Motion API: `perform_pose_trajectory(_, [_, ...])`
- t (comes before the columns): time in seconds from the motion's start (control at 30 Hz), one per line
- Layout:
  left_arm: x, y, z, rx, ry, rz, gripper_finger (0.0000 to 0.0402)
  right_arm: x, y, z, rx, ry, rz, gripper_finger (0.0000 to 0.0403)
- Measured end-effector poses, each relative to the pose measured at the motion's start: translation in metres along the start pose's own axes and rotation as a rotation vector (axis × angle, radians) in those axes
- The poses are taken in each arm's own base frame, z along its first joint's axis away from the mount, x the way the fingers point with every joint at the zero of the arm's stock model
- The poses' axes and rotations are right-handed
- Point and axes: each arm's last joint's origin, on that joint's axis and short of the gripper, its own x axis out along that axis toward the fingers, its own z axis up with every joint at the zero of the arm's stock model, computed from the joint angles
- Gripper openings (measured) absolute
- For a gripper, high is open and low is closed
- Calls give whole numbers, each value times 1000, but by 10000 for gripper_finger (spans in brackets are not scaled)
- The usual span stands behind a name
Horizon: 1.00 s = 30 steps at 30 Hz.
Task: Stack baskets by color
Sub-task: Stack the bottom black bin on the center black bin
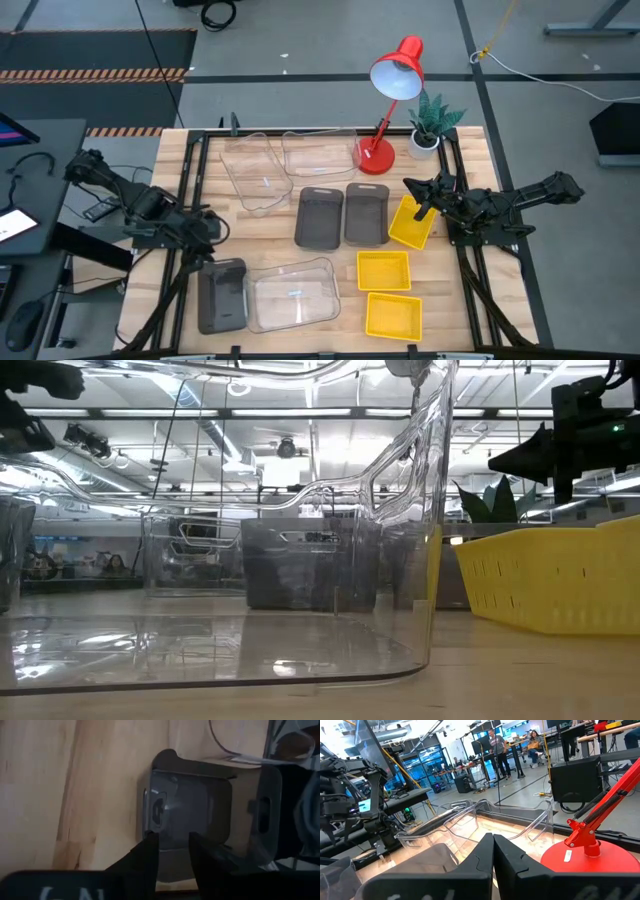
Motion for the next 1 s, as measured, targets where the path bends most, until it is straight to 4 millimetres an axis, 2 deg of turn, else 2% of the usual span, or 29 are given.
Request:
perform_pose_trajectory(0.17, [7, -1, 3, -9, 39, 42, 155, 0, 0, 0, 0, 0, 0, 12])
perform_pose_trajectory(0.33, [24, -2, 8, 11, 154, 109, 197, 0, 0, 0, 0, 0, 0, 12])
perform_pose_trajectory(0.47, [40, -5, 13, 54, 232, 159, 212, 0, 0, 0, 0, 0, 0, 12])
perform_pose_trajectory(0.67, [54, -12, 23, 77, 277, 215, 203, 0, 0, 0, 0, 0, 0, 12])
perform_pose_trajectory(1.0, [87, -10, 27, 64, 392, 355, 159, 0, 0, 0, 0, 0, 0, 12])
